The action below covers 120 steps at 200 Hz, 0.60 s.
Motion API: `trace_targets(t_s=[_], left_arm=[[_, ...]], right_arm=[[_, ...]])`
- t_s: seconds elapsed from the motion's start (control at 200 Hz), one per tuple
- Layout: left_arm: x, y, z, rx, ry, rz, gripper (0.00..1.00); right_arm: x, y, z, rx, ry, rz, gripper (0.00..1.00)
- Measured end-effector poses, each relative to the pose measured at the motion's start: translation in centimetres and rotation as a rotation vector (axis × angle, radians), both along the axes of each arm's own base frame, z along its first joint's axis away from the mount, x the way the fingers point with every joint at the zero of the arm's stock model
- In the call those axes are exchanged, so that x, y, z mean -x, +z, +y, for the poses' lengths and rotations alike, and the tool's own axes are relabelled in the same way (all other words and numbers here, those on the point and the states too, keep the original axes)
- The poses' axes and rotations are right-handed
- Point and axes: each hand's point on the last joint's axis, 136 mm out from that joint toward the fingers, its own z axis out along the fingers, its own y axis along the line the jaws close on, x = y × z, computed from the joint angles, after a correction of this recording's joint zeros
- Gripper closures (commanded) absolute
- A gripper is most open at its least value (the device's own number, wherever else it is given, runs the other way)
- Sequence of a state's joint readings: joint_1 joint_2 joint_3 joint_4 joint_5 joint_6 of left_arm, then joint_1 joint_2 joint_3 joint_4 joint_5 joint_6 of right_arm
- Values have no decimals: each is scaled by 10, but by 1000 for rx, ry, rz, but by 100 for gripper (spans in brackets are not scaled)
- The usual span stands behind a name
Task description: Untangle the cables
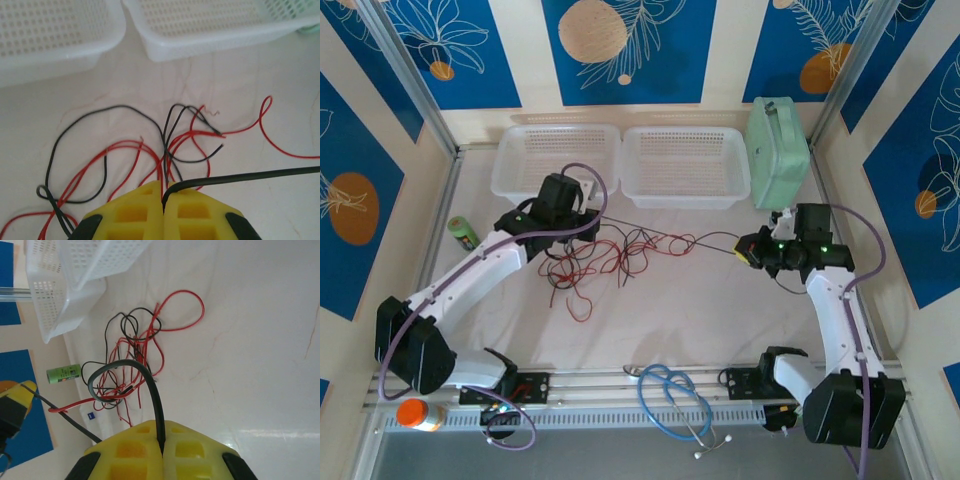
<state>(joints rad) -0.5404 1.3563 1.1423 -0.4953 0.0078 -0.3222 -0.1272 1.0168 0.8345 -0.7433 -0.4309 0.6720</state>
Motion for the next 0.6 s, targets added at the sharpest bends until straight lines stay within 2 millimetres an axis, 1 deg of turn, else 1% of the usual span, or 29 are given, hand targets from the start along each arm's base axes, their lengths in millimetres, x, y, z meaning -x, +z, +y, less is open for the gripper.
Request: trace_targets(t_s=[0.11, 0.16, 0.255, 0.31, 0.34, 0.38, 0.42, 0.485, 0.52, 0.6], left_arm=[[9, -18, 4, -9, 8, 51, 100], [13, -25, 5, -9, 8, 71, 100], [21, -34, 7, -6, 11, 103, 100], [18, -37, 24, -44, 74, 104, 100], [14, -37, 36, -59, 119, 101, 100], [12, -36, 47, -69, 157, 99, 100], [10, -34, 56, -75, 191, 95, 100], [10, -32, 59, -70, 203, 92, 100], [10, -32, 58, -67, 205, 93, 100], [10, -33, 58, -62, 208, 99, 100]], right_arm=[[4, -24, 2, -40, -19, 87, 100], [6, -35, 3, -48, -25, 128, 95], [11, -55, 2, -46, -35, 194, 80], [14, -71, -10, 13, -74, 231, 67], [17, -79, -17, 42, -93, 255, 59], [21, -88, -23, 70, -114, 286, 49], [25, -95, -25, 94, -116, 309, 42], [29, -99, -25, 127, -96, 321, 31], [31, -100, -23, 145, -76, 319, 27], [37, -98, -15, 201, -7, 298, 21]])
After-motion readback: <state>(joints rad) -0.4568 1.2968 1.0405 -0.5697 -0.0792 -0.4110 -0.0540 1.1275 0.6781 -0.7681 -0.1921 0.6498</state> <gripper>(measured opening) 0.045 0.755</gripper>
